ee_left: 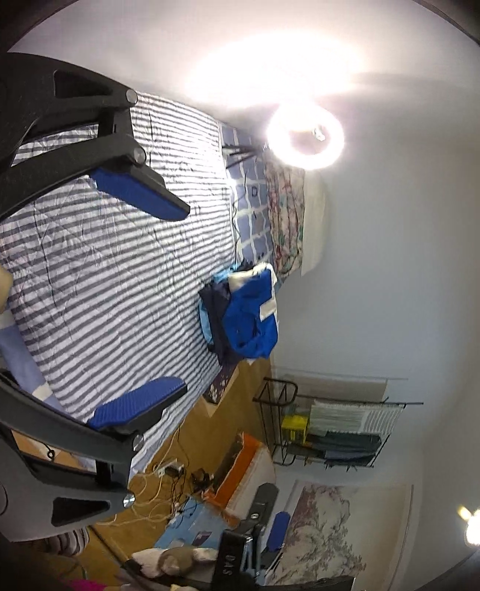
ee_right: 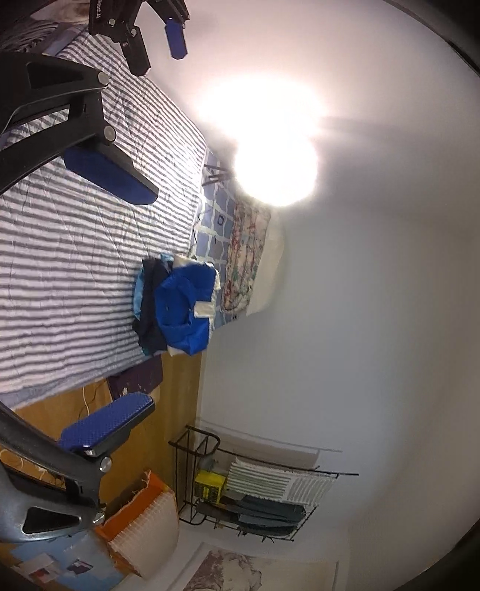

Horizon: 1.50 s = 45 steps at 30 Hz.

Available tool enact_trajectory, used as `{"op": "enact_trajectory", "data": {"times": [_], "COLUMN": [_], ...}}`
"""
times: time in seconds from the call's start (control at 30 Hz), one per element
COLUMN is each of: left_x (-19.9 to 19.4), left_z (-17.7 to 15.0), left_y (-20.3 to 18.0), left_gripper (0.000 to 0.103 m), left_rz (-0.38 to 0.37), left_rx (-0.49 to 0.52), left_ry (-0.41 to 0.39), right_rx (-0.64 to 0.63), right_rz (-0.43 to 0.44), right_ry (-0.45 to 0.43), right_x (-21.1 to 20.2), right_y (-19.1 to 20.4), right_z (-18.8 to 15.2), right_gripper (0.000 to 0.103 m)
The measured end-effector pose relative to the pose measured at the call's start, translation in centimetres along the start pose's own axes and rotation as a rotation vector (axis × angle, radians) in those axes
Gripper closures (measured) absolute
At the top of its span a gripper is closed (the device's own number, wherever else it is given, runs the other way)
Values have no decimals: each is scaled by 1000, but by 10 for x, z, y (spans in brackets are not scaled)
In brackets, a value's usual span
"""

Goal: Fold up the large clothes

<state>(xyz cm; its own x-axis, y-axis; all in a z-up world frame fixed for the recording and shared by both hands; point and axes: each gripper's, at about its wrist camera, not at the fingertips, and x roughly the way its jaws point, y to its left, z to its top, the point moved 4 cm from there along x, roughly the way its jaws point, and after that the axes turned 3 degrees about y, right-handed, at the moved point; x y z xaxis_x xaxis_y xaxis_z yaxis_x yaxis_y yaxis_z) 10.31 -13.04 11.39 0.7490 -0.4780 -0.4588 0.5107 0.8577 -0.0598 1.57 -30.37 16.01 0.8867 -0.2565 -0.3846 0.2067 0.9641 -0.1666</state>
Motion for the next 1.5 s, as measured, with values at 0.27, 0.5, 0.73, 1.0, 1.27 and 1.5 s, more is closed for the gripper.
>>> {"op": "enact_trajectory", "data": {"times": [0.27, 0.5, 0.73, 1.0, 1.27, 1.5], "left_x": [24, 57, 101, 136, 152, 155], "left_z": [-15, -29, -48, -60, -63, -68], "left_y": [16, 25, 36, 46, 47, 51], "left_gripper": [0, 0, 0, 0, 0, 0], "left_rz": [96, 162, 184, 209, 214, 218], "left_rx": [-35, -56, -66, -63, -65, -67], "left_ry": [-38, -44, 48, 109, 133, 149], "right_rx": [45, 84, 59, 94, 148, 159], "right_rz": [53, 64, 70, 76, 55, 32], "right_ry": [33, 85, 77, 117, 169, 193], "right_x": [40, 83, 115, 164, 202, 220], "right_y": [21, 33, 47, 48, 45, 45], "right_z": [-39, -74, -95, -115, -128, -135], "right_gripper": [0, 0, 0, 0, 0, 0]}}
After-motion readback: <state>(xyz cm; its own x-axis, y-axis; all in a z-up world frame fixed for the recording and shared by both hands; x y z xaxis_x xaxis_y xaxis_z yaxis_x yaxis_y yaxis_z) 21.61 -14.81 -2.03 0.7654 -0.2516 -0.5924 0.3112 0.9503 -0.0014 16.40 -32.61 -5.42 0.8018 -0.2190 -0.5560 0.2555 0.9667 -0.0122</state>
